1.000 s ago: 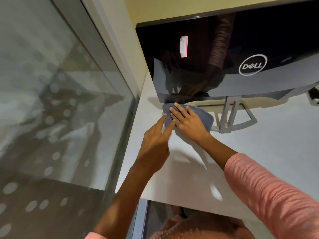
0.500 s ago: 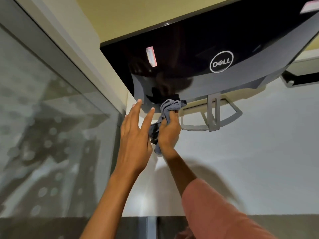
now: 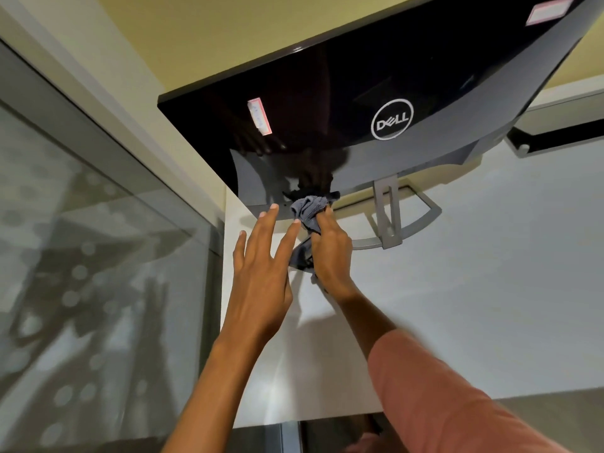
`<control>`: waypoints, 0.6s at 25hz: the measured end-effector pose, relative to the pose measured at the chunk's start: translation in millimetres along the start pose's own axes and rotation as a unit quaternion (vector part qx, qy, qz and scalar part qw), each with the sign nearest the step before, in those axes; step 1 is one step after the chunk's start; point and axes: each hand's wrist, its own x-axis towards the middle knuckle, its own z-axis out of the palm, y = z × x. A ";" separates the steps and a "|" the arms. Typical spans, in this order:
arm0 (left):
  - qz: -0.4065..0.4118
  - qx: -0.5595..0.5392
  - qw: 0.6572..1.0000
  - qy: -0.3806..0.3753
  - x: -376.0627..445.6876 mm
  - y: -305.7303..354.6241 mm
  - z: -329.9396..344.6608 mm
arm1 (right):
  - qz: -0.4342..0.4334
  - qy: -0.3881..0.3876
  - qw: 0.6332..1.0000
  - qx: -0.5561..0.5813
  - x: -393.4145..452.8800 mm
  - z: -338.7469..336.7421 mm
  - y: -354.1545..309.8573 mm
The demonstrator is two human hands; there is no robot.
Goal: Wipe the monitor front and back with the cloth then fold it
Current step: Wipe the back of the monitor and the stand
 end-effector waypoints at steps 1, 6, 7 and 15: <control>-0.001 0.003 1.000 -0.003 -0.9 -0.6 1.0 | 0.020 0.013 0.999 0.024 3.7 -4.8 3.8; -0.016 -0.004 1.000 -0.018 -4.7 -3.5 6.8 | 0.141 0.127 0.978 0.083 27.4 -34.5 7.5; -0.018 -0.010 1.000 -0.022 -5.3 -3.1 9.3 | 0.138 0.131 0.979 0.077 30.0 -34.2 6.5; -0.024 -0.039 0.998 -0.038 -2.3 3.1 9.9 | -0.052 -0.045 0.997 -0.029 -25.2 14.3 -7.2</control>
